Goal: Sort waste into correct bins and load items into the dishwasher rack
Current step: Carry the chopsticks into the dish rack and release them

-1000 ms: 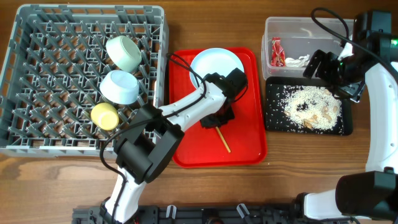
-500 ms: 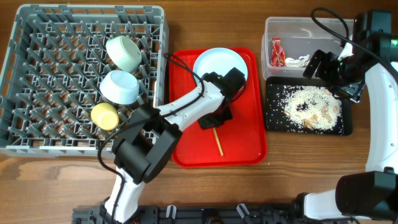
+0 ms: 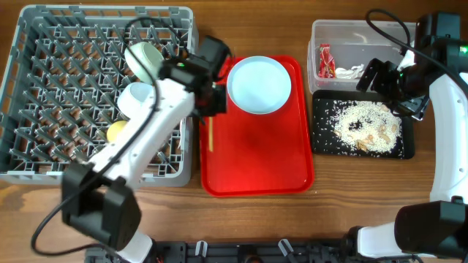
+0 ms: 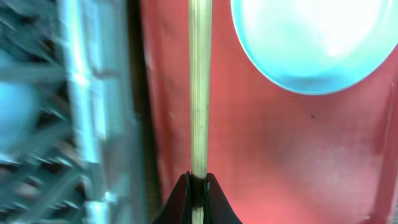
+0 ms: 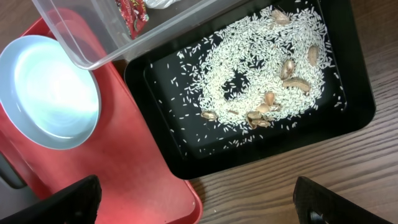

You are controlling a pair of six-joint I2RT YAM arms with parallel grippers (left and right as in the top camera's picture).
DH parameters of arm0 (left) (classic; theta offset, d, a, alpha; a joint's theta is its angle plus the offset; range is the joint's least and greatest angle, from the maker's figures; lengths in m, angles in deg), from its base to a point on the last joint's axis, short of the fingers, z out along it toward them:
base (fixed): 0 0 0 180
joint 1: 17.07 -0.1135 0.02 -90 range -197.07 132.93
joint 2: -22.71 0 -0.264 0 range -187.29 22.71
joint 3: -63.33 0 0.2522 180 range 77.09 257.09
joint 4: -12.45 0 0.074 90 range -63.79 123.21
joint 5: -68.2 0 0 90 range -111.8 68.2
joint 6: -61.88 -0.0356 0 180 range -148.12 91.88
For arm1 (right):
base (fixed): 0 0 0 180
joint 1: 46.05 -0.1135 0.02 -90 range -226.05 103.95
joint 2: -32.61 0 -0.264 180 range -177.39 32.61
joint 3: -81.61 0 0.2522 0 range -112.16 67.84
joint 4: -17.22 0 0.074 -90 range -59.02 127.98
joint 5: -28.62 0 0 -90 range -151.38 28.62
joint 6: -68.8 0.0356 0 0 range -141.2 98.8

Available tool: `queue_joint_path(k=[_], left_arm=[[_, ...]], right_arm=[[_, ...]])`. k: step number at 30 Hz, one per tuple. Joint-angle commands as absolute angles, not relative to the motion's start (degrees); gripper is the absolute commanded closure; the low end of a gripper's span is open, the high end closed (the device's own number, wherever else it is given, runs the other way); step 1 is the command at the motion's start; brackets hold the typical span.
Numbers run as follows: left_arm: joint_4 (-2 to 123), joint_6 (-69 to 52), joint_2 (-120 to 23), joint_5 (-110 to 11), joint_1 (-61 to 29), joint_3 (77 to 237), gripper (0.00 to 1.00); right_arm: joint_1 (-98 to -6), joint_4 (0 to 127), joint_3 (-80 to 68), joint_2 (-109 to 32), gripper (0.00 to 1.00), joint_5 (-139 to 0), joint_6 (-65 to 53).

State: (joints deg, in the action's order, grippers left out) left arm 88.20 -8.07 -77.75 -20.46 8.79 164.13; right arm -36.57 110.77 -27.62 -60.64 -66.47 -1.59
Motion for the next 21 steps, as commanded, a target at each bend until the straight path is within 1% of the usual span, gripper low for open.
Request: queue_joint_path(k=[1,4,7,11,19,20,21], left_arm=[[87.3,-16.0,-76.5,-17.9,2.6,164.2,0.96],[87.0,-19.0,-76.8,-19.4,-1.3,164.2,0.96],[86.9,-20.9,-76.8,-21.4,-3.1,164.2,0.96],[86.4,-23.9,-77.4,-21.9,-3.3,164.2,0.96],[82.3,-23.6,-80.7,-21.9,-4.2,163.3,0.96],[82.1,-23.6,-81.3,-21.9,-4.2,163.3,0.94],[82.1,-23.6,-82.0,-21.9,-4.2,163.3,0.94]], right_arm=[[-36.6,111.0,-28.2,-60.5,0.01,-66.5,-2.2],[-36.6,111.0,-28.2,-60.5,0.0,-66.5,-2.2],[-36.6,111.0,-28.2,-60.5,0.0,-66.5,-2.2],[-36.6,111.0,-28.2,-60.5,0.0,-66.5,-2.1],[-36.6,111.0,-28.2,-60.5,0.0,-66.5,-2.1],[-36.6,111.0,-28.2,-60.5,0.0,-66.5,-2.1],[-36.6,111.0,-28.2,-60.5,0.0,-66.5,-2.1]])
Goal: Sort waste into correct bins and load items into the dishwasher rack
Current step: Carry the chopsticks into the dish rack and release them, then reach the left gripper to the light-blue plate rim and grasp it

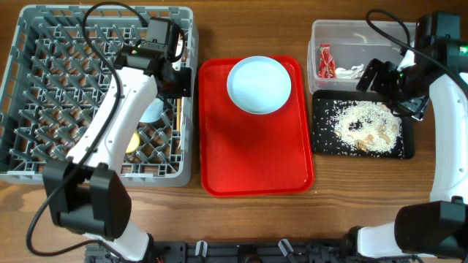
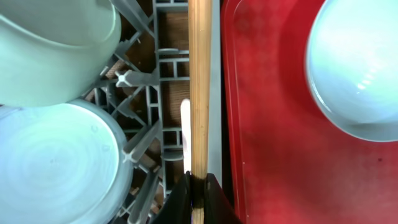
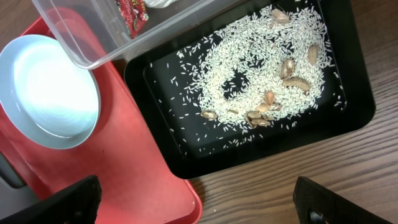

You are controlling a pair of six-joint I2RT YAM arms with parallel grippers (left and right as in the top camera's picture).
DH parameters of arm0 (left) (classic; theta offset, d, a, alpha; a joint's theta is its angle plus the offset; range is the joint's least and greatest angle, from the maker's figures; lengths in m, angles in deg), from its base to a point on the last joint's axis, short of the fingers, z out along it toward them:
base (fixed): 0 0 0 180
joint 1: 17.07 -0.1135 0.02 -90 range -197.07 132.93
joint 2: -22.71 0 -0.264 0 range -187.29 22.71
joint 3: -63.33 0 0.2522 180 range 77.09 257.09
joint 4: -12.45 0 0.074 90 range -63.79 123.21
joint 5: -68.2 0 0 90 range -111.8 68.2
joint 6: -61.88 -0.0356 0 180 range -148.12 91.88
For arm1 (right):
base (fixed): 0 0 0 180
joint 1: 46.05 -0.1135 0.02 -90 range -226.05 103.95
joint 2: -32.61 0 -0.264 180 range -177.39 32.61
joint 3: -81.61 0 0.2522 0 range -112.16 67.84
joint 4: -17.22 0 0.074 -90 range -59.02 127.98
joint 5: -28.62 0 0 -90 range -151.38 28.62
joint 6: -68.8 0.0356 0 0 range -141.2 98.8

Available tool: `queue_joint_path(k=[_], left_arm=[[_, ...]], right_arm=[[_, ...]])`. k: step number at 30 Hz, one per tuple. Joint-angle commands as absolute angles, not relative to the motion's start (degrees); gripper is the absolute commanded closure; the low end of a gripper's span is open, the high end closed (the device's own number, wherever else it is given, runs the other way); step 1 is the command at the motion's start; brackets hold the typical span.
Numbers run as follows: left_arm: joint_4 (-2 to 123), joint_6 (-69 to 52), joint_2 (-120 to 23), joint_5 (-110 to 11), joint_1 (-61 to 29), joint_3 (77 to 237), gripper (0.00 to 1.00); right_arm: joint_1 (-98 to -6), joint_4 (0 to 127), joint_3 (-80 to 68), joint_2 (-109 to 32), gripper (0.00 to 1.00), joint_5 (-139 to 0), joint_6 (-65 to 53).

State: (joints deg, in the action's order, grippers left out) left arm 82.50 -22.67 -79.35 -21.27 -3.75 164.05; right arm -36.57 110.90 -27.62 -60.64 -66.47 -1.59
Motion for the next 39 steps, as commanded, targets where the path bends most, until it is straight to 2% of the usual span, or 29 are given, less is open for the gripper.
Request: queue_joint_path(k=[1,3,7,8,9,10,16,20,23,30,39], left_arm=[[82.1,-23.6,-82.5,-21.9,-4.2,163.3,0.93],[82.2,-23.6,-83.2,-21.9,-4.2,163.3,0.91],[82.4,-23.6,-83.4,-21.7,-4.2,163.3,0.73],[82.5,-23.6,-83.4,-21.3,-4.2,163.3,0.62],[82.7,-23.5,-83.4,-20.6,-4.2,163.3,0.47],[82.7,-23.2,-83.4,-20.4,-4.2,163.3,0.43],[82.1,-22.8,-83.0,-20.5,-4.1,163.3,0.37],[77.6,-22.6,-80.7,-20.9,-1.5,163.9,0.28],[71.5,-24.0,-79.5,-22.3,2.6,164.0,0.18],[60.2,-24.8,-84.1,-23.0,14.2,164.0,0.17],[55.4,-29.5,-94.7,-22.8,21.4,164.0,0.21]], right_arm=[[-36.6,111.1,-28.2,-60.5,0.0,-66.5,-2.1],[-36.6,111.3,-28.2,-60.5,0.0,-66.5,-2.1],[-36.6,111.3,-28.2,-60.5,0.0,-66.5,-2.1],[-36.6,111.3,-28.2,-60.5,0.0,-66.5,-2.1],[-36.6,111.3,-28.2,-60.5,0.0,-66.5,-2.1],[-36.6,111.4,-28.2,-60.5,0.0,-66.5,-2.1],[-36.6,111.4,-28.2,-60.5,0.0,-66.5,-2.1],[-36.6,111.4,-28.2,-60.5,0.0,-66.5,-2.1],[-36.6,111.4,-28.2,-60.5,0.0,-66.5,-1.7],[-36.6,111.2,-28.2,-60.5,0.0,-66.5,-1.7],[-36.6,111.2,-28.2,-60.5,0.0,-66.5,-1.7]])
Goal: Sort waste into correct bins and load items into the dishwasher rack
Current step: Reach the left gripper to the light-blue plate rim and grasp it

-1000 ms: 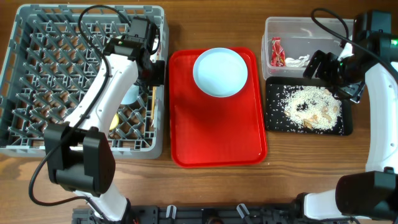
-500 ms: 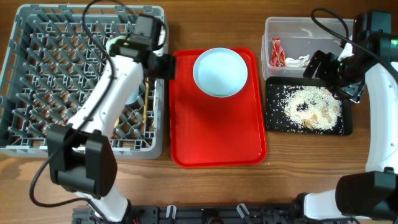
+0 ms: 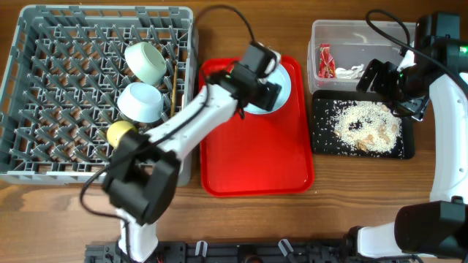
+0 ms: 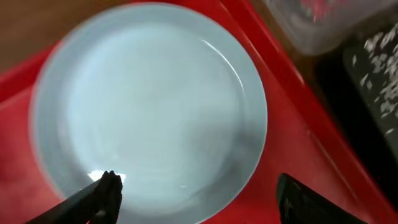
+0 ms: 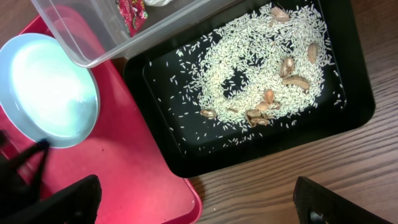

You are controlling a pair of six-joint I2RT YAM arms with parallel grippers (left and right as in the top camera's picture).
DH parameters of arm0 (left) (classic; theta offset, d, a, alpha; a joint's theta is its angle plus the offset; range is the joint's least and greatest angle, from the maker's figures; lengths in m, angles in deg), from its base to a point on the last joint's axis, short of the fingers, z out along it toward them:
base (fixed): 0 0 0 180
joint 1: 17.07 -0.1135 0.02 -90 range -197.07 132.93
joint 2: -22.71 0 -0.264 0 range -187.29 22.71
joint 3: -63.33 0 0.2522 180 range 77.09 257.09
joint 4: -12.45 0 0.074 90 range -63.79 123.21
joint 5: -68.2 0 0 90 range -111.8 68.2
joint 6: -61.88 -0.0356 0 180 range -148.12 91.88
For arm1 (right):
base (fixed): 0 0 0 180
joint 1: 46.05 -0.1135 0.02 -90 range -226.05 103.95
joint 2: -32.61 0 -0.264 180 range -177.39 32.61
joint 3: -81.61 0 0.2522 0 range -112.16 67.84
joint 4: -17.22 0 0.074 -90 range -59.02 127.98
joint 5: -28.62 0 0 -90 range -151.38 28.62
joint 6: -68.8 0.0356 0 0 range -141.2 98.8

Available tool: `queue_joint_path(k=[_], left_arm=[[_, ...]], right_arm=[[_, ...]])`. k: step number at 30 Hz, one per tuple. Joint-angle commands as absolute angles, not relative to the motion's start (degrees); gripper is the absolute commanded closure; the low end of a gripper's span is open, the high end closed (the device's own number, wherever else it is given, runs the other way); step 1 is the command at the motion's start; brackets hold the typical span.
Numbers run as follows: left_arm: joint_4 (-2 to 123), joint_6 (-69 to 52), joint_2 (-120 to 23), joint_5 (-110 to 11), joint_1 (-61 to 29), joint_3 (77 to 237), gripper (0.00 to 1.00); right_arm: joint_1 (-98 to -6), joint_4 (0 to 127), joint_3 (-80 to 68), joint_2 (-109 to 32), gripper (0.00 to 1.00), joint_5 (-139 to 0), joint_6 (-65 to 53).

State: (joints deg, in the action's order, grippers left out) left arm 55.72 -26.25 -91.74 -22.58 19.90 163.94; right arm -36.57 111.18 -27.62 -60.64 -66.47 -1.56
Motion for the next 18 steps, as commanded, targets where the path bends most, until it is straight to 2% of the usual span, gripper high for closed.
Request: queue_joint_path(k=[1,4,6,11,12,13,14,15,18], left_arm=[[55.4,-29.5,-96.0,-22.8,21.9,164.0,0.2],[56.4,-29.7,-98.5,-22.8,22.3,164.0,0.22],[58.4,-29.6,-99.6,-22.8,22.4,164.0,0.28],[64.5,-29.7,-99.9,-22.8,22.5,164.0,0.49],[65.3,-29.7,-99.9,-22.8,22.5,164.0,0.58],[65.9,-29.6,-99.9,-22.8,22.5,164.0,0.72],[66.2,-29.6,-99.9,-22.8,22.5,164.0,0.77],[66.3,-29.6,-99.9,-22.8,22.5,164.0,0.82],[66.1,-29.6,-99.9,-22.8,22.5,164.0,0.87]], right_arm=[[-36.6,111.2,-28.2,-60.5,0.0,-66.5,-1.7],[-36.6,111.2,-28.2,-60.5,0.0,-66.5,-1.7],[-36.6,111.2,-28.2,-60.5,0.0,-66.5,-1.7],[-36.6,111.2,-28.2,-60.5,0.0,-66.5,-1.7],[-36.6,111.2,-28.2,-60.5,0.0,-66.5,-1.7],[-36.6,111.2,-28.2,-60.5,0.0,-66.5,-1.7],[-36.6,111.2,-28.2,-60.5,0.0,-66.5,-1.7],[-36.6,111.2,-28.2,-60.5,0.0,-66.5,-1.7],[-36.6,111.2,-28.2,-60.5,0.0,-66.5,-1.7]])
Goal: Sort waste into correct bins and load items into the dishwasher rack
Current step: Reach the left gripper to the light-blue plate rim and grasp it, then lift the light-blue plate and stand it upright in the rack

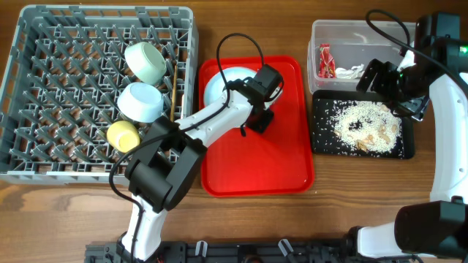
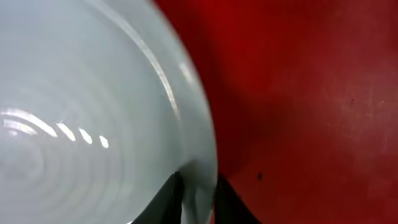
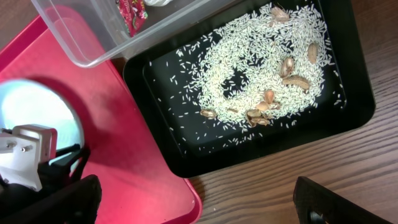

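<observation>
A pale blue plate (image 1: 221, 85) is over the left part of the red tray (image 1: 278, 161), shifted toward the rack and apparently tilted. My left gripper (image 1: 255, 111) is shut on the plate's right rim; in the left wrist view the rim (image 2: 198, 186) sits between the two black jaws of the left gripper (image 2: 199, 200). The grey dishwasher rack (image 1: 44, 168) holds three cups (image 1: 140, 102) and a wooden chopstick (image 1: 173, 98). My right gripper (image 3: 196, 202) stands open above the black tray (image 1: 406, 150) of rice, holding nothing.
A clear bin (image 1: 344, 33) at the back right holds a red wrapper (image 1: 325, 60) and white scraps. Rice and peanut shells (image 3: 267, 68) lie in the black tray. Bare wood table (image 1: 365, 204) shows in front of the trays.
My left gripper was open just over the plate at the tray's back. Now it is shut on the plate's rim, and the plate stands further left. The right arm has not moved.
My left gripper first held a chopstick over the tray's left edge, then over the rack's right side. Later the chopstick lay in the rack and the gripper hung open above the plate. Now it grips the plate's rim.
</observation>
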You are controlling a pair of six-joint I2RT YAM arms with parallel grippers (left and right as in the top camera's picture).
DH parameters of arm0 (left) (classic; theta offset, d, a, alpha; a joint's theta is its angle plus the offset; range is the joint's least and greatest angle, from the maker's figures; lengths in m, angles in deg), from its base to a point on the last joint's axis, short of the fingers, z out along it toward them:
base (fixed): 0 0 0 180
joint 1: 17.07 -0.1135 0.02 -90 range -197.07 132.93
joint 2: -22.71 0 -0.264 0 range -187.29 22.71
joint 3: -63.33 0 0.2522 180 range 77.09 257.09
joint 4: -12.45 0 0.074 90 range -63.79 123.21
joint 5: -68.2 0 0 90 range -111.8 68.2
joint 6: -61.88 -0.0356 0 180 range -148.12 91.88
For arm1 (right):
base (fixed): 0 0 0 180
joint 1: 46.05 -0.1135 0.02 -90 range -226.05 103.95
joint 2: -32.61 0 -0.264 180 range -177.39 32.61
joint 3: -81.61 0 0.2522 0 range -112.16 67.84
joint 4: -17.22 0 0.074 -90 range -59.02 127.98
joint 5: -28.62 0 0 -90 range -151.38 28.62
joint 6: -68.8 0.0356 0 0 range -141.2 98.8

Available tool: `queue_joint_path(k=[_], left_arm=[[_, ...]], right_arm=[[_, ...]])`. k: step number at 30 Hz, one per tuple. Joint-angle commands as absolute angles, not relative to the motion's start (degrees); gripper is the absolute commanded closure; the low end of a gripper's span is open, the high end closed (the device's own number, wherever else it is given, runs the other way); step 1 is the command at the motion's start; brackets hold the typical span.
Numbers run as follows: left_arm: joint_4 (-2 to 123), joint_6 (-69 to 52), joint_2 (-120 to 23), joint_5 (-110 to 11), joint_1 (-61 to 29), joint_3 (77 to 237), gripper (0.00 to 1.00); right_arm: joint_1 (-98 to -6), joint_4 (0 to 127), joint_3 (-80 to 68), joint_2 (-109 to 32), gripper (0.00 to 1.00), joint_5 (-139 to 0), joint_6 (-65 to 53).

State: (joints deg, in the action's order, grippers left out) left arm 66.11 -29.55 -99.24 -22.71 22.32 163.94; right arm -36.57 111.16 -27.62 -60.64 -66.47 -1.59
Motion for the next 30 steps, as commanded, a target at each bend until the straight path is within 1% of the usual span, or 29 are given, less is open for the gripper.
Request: queue_joint_path(k=[1,3,4,11,14,16,21,23,26,30], left_arm=[[66.1,-29.6,-99.9,-22.8,22.5,164.0,0.88],[66.0,-29.6,-99.9,-22.8,22.5,164.0,0.95],[65.8,-29.6,-99.9,-22.8,22.5,164.0,0.96],[65.7,-28.9,-95.0,-22.8,22.5,166.2,0.96],[65.7,-25.6,-90.7,-22.9,22.1,166.7,0.96],[65.9,-23.1,-87.5,-22.9,21.4,166.7,0.96],[65.8,-22.7,-79.3,-26.1,17.4,166.7,0.96],[65.8,-22.2,-75.8,-30.2,14.2,166.7,0.96],[65.4,-21.0,-72.2,-40.7,7.8,166.7,0.96],[64.5,-21.0,-71.1,-56.7,-1.7,166.7,0.96]], right_arm=[[-36.6,111.2,-28.2,-60.5,0.0,-66.5,-1.7],[-36.6,111.2,-28.2,-60.5,0.0,-66.5,-1.7],[-36.6,111.2,-28.2,-60.5,0.0,-66.5,-1.7],[-36.6,111.2,-28.2,-60.5,0.0,-66.5,-1.7],[-36.6,111.2,-28.2,-60.5,0.0,-66.5,-1.7],[-36.6,111.2,-28.2,-60.5,0.0,-66.5,-1.7],[-36.6,111.2,-28.2,-60.5,0.0,-66.5,-1.7],[-36.6,111.2,-28.2,-60.5,0.0,-66.5,-1.7],[-36.6,111.2,-28.2,-60.5,0.0,-66.5,-1.7],[-36.6,111.2,-28.2,-60.5,0.0,-66.5,-1.7]])
